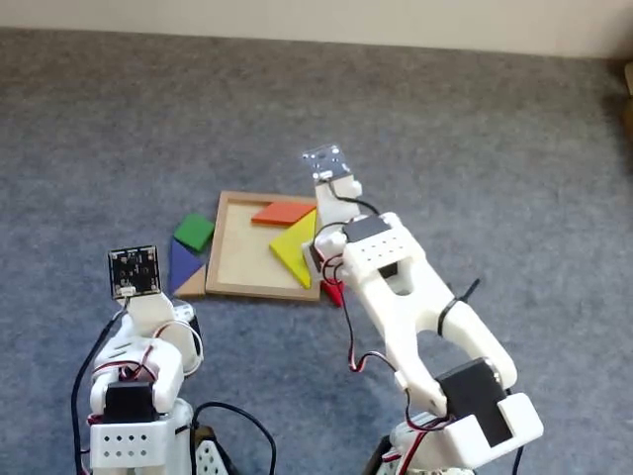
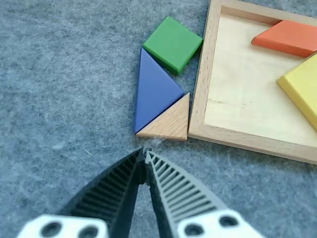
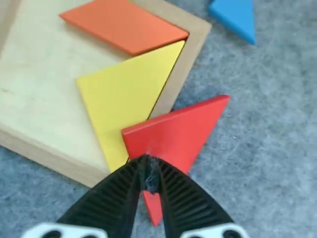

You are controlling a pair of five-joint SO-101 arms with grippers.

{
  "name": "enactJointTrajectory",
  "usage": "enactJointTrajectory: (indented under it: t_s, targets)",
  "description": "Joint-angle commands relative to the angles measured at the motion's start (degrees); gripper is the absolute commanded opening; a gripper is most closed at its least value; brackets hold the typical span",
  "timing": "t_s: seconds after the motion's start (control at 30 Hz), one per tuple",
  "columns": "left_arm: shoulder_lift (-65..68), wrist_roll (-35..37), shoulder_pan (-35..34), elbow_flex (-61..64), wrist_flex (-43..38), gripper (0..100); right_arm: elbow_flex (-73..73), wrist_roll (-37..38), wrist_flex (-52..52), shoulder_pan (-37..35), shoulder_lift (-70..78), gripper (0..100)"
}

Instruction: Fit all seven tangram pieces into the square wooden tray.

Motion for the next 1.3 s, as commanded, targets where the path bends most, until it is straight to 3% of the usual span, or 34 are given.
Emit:
enactJointTrajectory:
  t_s: [0.0, 0.87, 1.27]
  targets:
    - [-0.13, -0.35, -0.84, 1.19, 0.09, 0, -2.77, 0.53, -4.09, 0.66, -0.31, 0.5]
    - [-0.13, -0.35, -0.84, 1.19, 0.09, 0, -0.04, 0.44, -11.47, -11.47, 7.52, 0.5]
    - [-0.13, -0.35, -0.84, 1.19, 0.09, 0, 1.27, 0.35, -8.66, -6.64, -9.89, 0.5]
